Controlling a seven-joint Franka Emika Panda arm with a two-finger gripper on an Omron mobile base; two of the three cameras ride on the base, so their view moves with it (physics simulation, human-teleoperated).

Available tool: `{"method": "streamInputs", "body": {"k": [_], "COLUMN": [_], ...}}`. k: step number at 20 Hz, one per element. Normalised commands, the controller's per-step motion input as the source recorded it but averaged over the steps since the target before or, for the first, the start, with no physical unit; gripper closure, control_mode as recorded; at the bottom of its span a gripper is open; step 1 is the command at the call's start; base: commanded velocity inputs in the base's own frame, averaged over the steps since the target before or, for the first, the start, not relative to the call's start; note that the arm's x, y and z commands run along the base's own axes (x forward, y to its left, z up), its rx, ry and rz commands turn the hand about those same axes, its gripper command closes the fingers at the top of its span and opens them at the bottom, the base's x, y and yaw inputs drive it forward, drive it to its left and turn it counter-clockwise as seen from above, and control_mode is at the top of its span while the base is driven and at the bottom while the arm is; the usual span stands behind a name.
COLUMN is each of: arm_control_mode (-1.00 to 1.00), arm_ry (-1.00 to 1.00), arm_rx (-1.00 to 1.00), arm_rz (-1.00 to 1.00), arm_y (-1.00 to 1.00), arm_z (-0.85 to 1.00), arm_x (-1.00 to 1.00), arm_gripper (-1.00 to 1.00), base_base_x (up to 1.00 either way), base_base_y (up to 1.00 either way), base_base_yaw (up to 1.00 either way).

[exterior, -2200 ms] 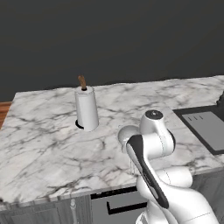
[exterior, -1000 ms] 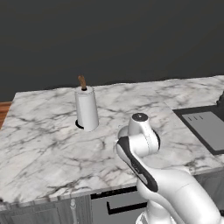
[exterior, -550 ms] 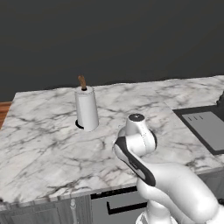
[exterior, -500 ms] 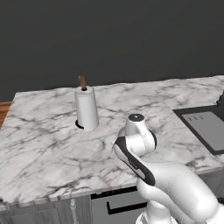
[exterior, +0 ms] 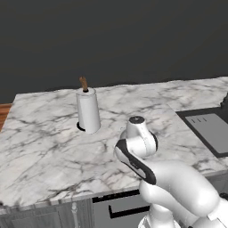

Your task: Pick the strainer and strainer and place them in the sink. Then turn on the water.

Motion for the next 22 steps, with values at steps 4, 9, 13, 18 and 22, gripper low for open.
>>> {"method": "streamInputs", "body": {"k": [4,9,13,18,22], "arm_control_mode": [-1.0,-1.0,-1.0,-1.0,-1.0], "arm_ry": [0.0,0.0,0.0,0.0,0.0], "arm_rx": [0.0,0.0,0.0,0.0,0.0], "arm_rz": [-0.01,-0.03,-0.01,0.0,0.0], "arm_y": [-0.21,-0.18,-0.05,0.0,0.0], "arm_z": [-0.05,-0.08,-0.22,-0.27,-0.31], "arm_x": [-0.02,-0.04,0.0,0.0,0.0], "arm_gripper": [-1.0,-1.0,-1.0,-1.0,-1.0], "base_base_x": [0.0,0.0,0.0,0.0,0.0], "base_base_y": [0.0,0.0,0.0,0.0,0.0], "base_base_yaw": [0.0,0.0,0.0,0.0,0.0]}}
